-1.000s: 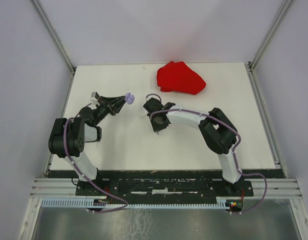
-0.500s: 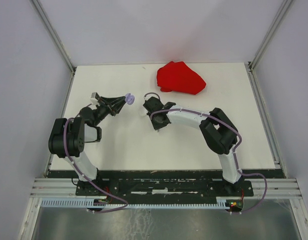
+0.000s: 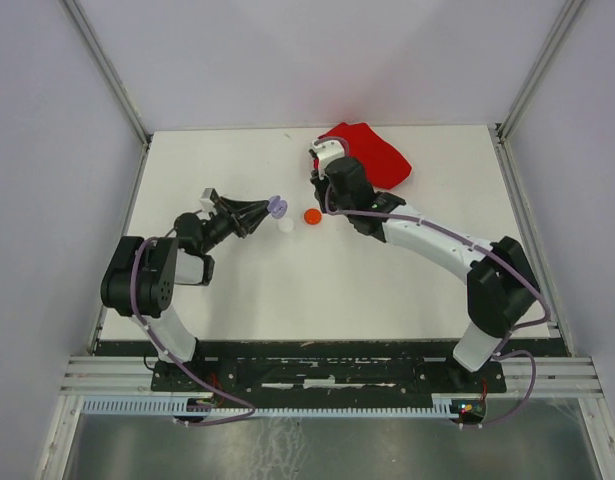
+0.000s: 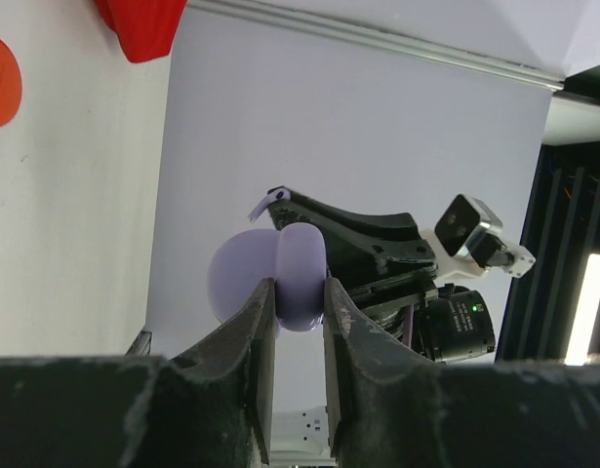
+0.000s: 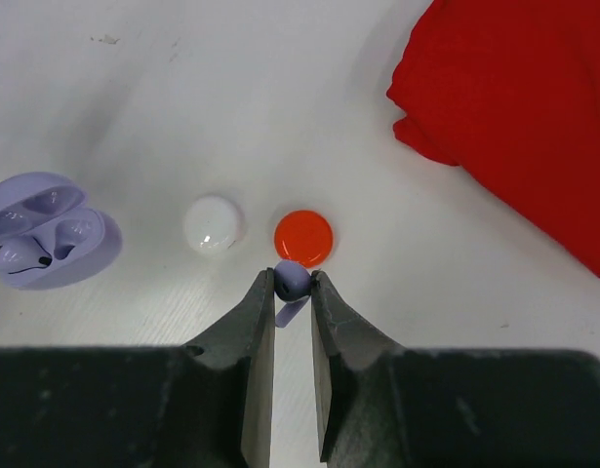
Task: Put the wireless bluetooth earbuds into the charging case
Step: Pick up the earbud from the center of the board, then place the earbud in the charging case.
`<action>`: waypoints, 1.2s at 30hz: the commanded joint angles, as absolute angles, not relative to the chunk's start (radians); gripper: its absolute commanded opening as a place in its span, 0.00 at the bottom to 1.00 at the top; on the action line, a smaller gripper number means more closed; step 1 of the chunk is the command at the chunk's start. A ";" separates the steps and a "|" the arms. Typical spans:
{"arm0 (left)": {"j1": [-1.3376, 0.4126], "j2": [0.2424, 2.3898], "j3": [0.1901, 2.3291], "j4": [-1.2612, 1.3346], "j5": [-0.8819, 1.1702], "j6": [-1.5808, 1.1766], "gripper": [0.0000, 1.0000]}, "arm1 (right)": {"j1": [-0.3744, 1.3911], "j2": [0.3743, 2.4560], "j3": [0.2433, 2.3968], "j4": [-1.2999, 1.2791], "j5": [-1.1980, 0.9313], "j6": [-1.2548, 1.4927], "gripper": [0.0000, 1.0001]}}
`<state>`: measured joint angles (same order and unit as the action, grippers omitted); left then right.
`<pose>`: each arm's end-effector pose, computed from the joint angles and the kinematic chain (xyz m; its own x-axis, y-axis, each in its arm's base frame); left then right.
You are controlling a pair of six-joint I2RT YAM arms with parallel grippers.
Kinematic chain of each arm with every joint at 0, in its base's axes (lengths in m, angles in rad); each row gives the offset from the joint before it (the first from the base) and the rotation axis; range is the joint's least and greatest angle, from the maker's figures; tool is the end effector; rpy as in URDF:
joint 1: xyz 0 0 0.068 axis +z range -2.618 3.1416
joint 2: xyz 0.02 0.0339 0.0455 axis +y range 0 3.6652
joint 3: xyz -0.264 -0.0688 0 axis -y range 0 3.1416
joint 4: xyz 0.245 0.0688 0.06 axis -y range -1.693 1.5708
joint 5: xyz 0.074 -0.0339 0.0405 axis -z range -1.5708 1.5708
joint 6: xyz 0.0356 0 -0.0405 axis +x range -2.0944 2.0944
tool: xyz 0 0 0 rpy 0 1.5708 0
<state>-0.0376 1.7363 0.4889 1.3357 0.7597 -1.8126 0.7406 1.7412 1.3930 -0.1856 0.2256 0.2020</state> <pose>0.2965 -0.0357 0.1695 -0.7132 -0.6776 0.1796 -0.0851 -0.1705 -0.9817 0.3073 0.2702 0.2912 -0.4713 -0.1659 -0.8662 -0.4297 0.9009 0.0612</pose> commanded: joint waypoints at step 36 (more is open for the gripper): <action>-0.221 1.792 0.610 1.269 0.724 -1.772 0.03 | 0.721 1.562 0.883 0.802 -0.166 -0.136 0.11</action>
